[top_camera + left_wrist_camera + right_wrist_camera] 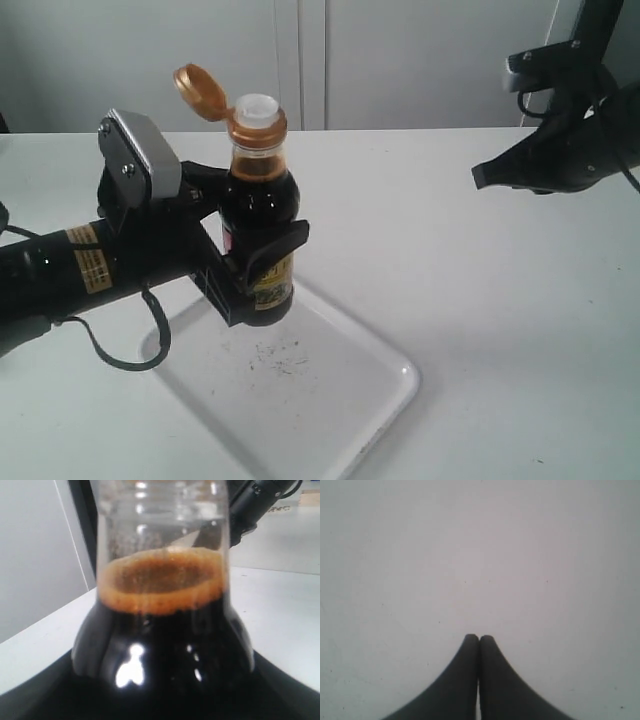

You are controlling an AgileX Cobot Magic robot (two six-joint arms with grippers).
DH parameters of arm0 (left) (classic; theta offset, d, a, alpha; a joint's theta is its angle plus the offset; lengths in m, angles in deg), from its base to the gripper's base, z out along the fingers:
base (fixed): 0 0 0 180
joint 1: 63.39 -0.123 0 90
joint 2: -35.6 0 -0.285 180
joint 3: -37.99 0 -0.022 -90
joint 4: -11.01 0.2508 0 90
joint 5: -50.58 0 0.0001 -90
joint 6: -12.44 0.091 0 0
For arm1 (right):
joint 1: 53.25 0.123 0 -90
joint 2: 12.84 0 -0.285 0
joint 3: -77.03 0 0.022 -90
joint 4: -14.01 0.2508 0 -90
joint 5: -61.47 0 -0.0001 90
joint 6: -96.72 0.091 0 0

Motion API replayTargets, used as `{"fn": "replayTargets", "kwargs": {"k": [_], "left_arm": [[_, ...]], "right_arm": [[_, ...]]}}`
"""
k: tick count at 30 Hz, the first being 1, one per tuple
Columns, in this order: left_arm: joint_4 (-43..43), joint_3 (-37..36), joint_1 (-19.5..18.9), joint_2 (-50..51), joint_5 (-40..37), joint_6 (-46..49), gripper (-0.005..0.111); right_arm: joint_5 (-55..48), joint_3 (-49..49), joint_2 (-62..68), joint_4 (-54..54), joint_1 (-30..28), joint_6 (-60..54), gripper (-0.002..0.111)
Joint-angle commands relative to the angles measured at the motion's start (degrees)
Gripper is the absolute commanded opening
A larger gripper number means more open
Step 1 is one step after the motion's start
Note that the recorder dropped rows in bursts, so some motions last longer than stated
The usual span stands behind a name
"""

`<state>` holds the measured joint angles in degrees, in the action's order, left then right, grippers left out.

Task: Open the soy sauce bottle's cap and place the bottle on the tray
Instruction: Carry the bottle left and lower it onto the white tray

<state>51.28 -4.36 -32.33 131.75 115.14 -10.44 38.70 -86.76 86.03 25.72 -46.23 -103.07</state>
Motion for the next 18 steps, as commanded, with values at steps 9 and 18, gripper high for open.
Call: {"fn": "replayTargets", "kwargs": {"k": [9,18], "left_arm": [[-3.5,-3.0,-0.6,-1.6,5.4,1.5,0.000],[-4.0,-3.0,-0.6,2.0,5.4,-2.5,0.000]], "right_arm": [[-1.2,2.4,-0.6,3.1,5.6,-5.9,0.000],[-0.1,2.4,-0.2,2.8,6.1,-6.4,0.000]]}}
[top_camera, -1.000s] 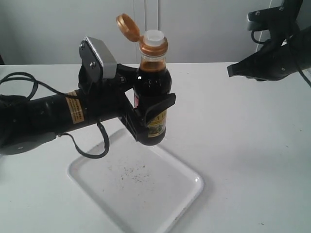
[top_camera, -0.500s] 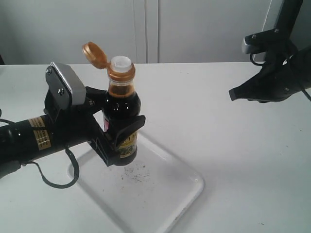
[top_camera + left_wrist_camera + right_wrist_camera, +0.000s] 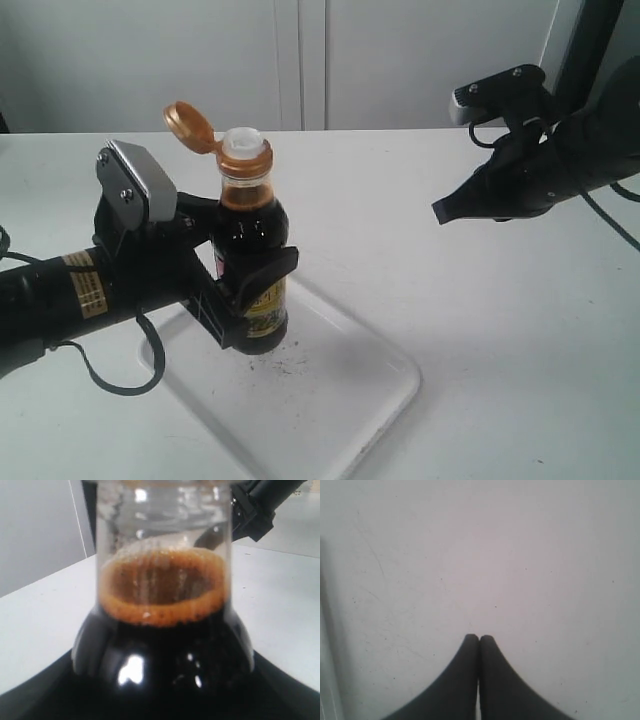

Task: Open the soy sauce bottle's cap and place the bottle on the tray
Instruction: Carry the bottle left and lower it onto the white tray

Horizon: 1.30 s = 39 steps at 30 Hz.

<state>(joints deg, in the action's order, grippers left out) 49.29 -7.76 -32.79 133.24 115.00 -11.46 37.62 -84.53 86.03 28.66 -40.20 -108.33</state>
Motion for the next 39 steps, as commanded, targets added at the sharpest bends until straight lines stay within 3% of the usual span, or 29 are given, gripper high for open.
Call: {"fn": "replayTargets", "kwargs": {"k": [1,13,27,30,37,39], "left_arm": [[-2.1,0.4,-0.2,0.7,5.5,-1.4,0.000],[-1.4,0.4,0.8,5.5,5.5,4.6,0.000],[-1.2,-1.8,0.8,6.7,5.5,4.7,0.000],[-1.0,-2.4,0.8,6.7,5.5,5.3,0.013],[-1.6,-4.7,0.8,6.7,5.5,5.9,0.073],[-2.3,-5.0,0.8,6.7,5.5,6.2,0.084]], "right_arm": [[1.1,0.2,0.1,-0.1,0.0,-1.6,0.000],[2.7,0.2,3.1,0.0,0.0,-1.9,0.000],[2.0,0.2,3.4,-0.1,0.0,-2.1,0.000],[1.6,0.2,3.4,-0.1,0.0,-2.3,0.000],[0.9,0.2,3.4,0.0,0.0,-3.2,0.000],[0.9,0.2,3.4,0.0,0.0,-3.2,0.000]]}}
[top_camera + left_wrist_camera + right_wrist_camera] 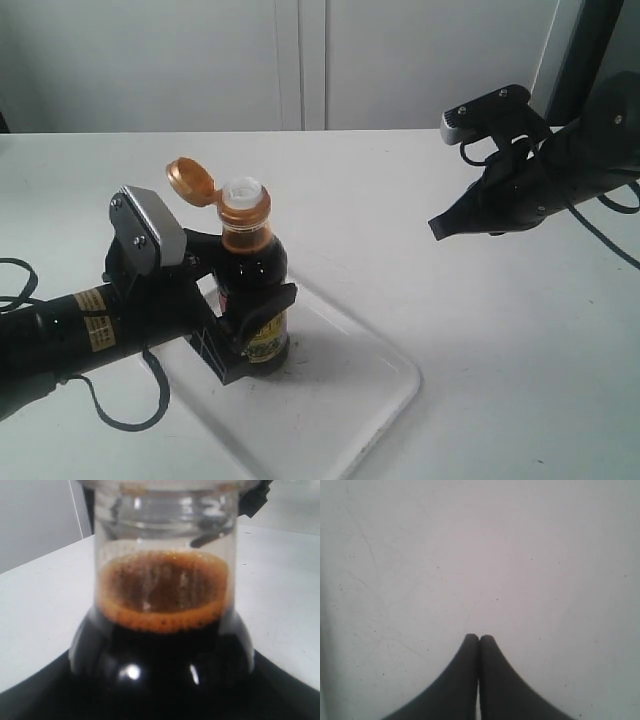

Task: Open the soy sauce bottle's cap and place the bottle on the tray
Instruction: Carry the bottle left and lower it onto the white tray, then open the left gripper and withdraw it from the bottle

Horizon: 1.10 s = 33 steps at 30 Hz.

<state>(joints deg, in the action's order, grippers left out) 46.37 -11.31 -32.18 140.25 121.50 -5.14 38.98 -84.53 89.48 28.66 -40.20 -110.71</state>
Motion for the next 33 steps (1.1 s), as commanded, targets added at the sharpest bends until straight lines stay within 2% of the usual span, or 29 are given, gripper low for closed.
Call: {"fn": "replayTargets", "kwargs": {"k": [1,4,6,17,33], "left_arm": [[0.6,-1.5,0.2,-0.3,-1.0,0.1,0.089],[0.6,-1.5,0.2,-0.3,-1.0,2.7,0.100],[0.4,-1.5,0.2,-0.3,-1.0,3.6,0.102],[-0.1,-1.5,-2.5,-5.9,-3.4,0.7,0.102],[-0.7,-1.5,-2.5,-14.1,-1.0,-0.8,0.102]], "right_arm": [[-0.4,0.2,-0.1,0.0,0.0,-0.8,0.000],[-0.6,0.2,-0.1,0.1,0.0,-0.8,0.000],[-0.6,0.2,-0.1,0.1,0.0,-0.8,0.000],[-0.6,0.2,-0.1,0.1,0.0,-0.8,0.000],[-0.4,0.2,-0.1,0.1,0.0,-1.0,0.000]]}}
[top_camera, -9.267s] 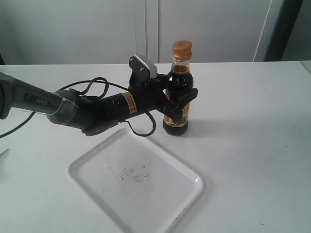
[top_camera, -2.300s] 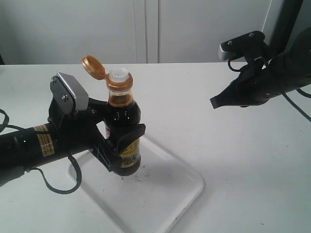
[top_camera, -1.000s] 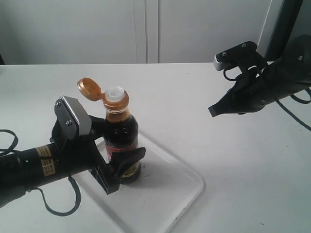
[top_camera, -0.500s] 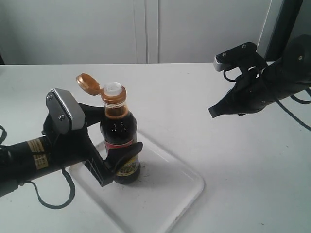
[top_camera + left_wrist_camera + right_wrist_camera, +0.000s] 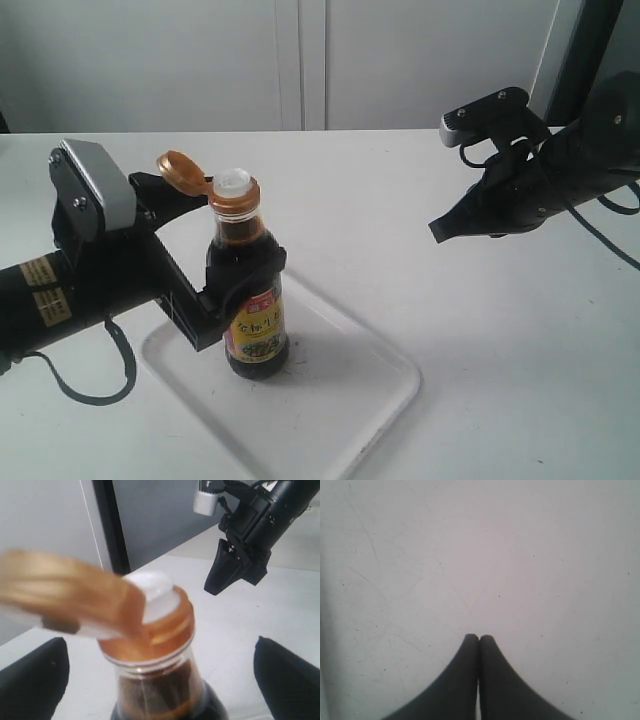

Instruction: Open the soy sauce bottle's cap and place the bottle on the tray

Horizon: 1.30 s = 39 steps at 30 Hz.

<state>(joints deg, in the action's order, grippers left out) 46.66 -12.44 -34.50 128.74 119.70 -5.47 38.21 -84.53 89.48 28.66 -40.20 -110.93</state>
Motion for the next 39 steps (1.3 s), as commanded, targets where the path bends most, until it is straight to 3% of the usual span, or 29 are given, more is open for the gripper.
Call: {"fn": "replayTargets", "kwargs": {"k": [1,18,22,26,28,29,31,34,39], "left_arm": [[-1.3,-0.3,-0.2,-3.3,0.8,-0.5,0.102],[-3.1,-0.2,-0.2,-15.1,-0.2,-0.6,0.101],[-4.3,2.2,-0.2,-15.4,-0.4,-1.4,0.082],[-8.7,6.5,-0.2,-16.8,-2.9,-1.4,0.044],[-11.6,9.6,-0.2,-18.0,-10.5,-0.6,0.026],[-11.8,12.5,-0.2,-18.4,-17.9,1.8,0.013],[-11.8,15.7,-0.2,-18.5,-27.7,3.3,0.000],[-11.6,22.0,-0.2,-18.5,-49.0,4.4,0.000],[-11.7,28.8,-0.2,-18.5,-67.8,4.9,0.000]], "right_arm": [[0.4,0.2,-0.1,0.1,0.0,-0.7,0.000],[1.1,0.2,-0.1,0.4,0.0,-0.7,0.000],[1.7,0.2,-0.1,1.0,0.0,-0.7,0.000],[2.0,0.2,-0.1,0.8,0.0,-0.8,0.000],[2.2,0.2,-0.1,1.0,0.0,-0.8,0.000],[2.9,0.2,-0.1,1.0,0.0,-0.8,0.000],[4.0,0.2,-0.1,1.0,0.0,-0.8,0.000],[6.2,-0.1,-0.1,1.0,0.0,-0.7,0.000],[6.4,-2.0,-0.1,1.3,0.0,1.1,0.000]]}}
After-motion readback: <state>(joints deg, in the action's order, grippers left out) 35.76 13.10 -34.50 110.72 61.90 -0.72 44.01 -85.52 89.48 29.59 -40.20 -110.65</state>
